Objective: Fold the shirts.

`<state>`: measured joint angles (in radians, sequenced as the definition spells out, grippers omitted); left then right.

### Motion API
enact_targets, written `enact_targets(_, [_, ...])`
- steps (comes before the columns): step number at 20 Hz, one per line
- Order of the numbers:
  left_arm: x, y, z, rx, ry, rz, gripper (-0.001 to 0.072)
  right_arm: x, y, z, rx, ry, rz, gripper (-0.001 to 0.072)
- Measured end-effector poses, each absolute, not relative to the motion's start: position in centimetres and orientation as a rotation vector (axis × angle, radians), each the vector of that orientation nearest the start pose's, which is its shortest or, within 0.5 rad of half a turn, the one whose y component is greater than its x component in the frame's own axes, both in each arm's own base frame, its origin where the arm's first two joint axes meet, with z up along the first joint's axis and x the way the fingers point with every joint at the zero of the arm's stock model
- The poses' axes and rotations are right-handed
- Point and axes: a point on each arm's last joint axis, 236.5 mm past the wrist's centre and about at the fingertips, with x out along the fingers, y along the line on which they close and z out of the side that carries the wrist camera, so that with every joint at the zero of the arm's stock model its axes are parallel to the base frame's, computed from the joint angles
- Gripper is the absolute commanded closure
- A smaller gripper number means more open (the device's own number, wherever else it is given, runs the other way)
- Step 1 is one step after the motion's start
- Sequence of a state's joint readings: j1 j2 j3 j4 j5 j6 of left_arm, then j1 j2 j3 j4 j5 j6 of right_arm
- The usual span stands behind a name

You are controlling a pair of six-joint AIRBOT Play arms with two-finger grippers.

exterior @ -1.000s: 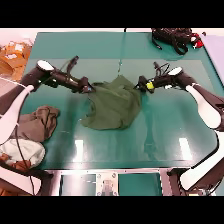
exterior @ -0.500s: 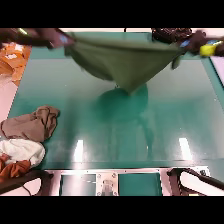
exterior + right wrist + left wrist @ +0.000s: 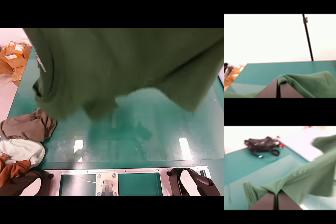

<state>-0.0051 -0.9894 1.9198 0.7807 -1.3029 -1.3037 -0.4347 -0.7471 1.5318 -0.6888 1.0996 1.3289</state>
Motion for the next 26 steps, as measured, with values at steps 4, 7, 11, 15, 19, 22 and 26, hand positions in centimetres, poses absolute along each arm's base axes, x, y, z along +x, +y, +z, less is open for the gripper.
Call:
enact_targets(4, [32.4, -15.7, 39.3, -0.115, 0.421, -0.716, 0.0686, 32.5, 3.2, 36.2, 0.392, 0.308, 0.315, 0.0697])
enact_targets(7, [37.2, -15.4, 30.7, -0.159, 0.618, -0.699, 0.0685, 36.0, 2.2, 27.3, 0.486, 0.475, 0.301, 0.0697])
enact_targets(11, [43.6, -15.2, 17.2, -0.254, 0.843, -0.665, 0.0685, 42.0, 2.0, 13.5, 0.564, 0.682, 0.260, 0.0697])
enact_targets(15, [48.3, -15.9, 8.1, -0.395, 0.922, -0.646, 0.0680, 47.5, 3.0, 3.5, 0.601, 0.824, 0.234, 0.0694])
enact_targets(19, [50.9, -15.8, 4.8, -0.509, 0.908, -0.614, 0.0036, 51.4, 2.5, -0.1, 0.617, 0.857, 0.226, 0.0418])
enact_targets(22, [50.8, -14.1, 5.0, -0.570, 0.943, -0.633, 0.0037, 51.8, -0.5, 0.8, 0.632, 0.860, 0.224, 0.0418])
enact_targets(26, [47.5, -11.2, 6.3, -0.661, 1.076, -0.701, 0.0037, 47.2, -6.1, 1.0, 0.665, 0.959, 0.192, 0.0413])
